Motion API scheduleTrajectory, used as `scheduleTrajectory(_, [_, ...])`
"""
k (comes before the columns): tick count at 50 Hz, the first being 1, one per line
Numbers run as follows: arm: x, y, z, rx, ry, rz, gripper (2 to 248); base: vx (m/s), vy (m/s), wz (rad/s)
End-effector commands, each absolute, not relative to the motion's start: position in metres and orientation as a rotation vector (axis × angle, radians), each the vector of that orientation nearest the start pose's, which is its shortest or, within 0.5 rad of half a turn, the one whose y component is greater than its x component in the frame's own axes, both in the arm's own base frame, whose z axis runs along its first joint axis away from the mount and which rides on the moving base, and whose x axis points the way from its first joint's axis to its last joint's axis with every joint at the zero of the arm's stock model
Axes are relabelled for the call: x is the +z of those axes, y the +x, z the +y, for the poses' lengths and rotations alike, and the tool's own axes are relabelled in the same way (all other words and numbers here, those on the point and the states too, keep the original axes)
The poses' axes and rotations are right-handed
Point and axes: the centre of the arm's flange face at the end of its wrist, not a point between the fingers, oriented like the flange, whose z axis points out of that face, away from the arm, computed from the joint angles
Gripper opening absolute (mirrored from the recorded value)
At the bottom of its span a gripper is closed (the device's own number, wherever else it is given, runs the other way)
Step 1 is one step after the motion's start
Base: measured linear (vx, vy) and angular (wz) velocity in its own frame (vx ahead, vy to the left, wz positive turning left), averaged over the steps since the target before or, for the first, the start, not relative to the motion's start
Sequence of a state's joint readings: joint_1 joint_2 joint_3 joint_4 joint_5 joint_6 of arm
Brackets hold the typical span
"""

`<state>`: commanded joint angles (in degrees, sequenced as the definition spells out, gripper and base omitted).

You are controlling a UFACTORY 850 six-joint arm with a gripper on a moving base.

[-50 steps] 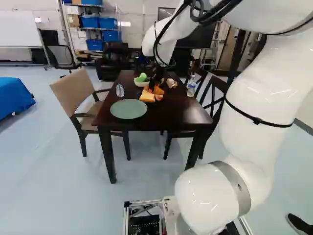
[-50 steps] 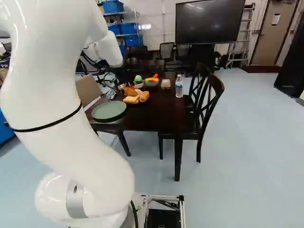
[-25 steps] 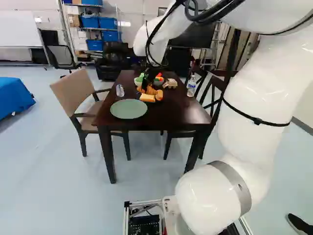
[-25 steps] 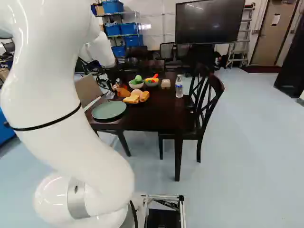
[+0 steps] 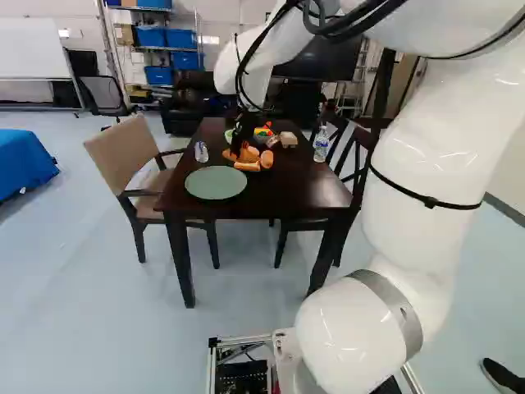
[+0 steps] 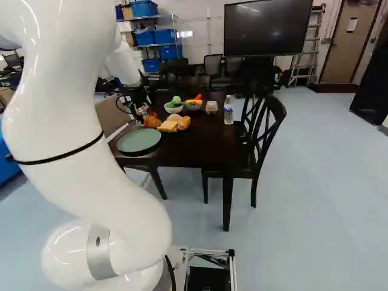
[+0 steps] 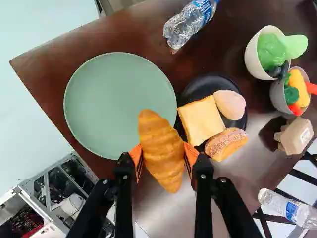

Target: Move the croissant to the empty plate

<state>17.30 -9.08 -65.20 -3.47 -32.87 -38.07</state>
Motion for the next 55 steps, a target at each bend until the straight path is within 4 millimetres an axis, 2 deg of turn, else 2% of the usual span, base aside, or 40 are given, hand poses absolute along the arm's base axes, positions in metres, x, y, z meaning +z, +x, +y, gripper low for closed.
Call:
scheduleTrajectory(11, [0.552, 0.512, 0.168, -0.584, -2.779, -1.575, 124, 0.0, 0.0, 0.0])
scheduleTrajectory(41, [0.551, 0.53, 0.223, -0.569, -2.703, -1.678, 124, 0.0, 0.0, 0.0])
scheduleTrajectory(55, [0.549, 0.534, 0.232, -0.57, -2.692, -1.692, 124, 0.0, 0.0, 0.0])
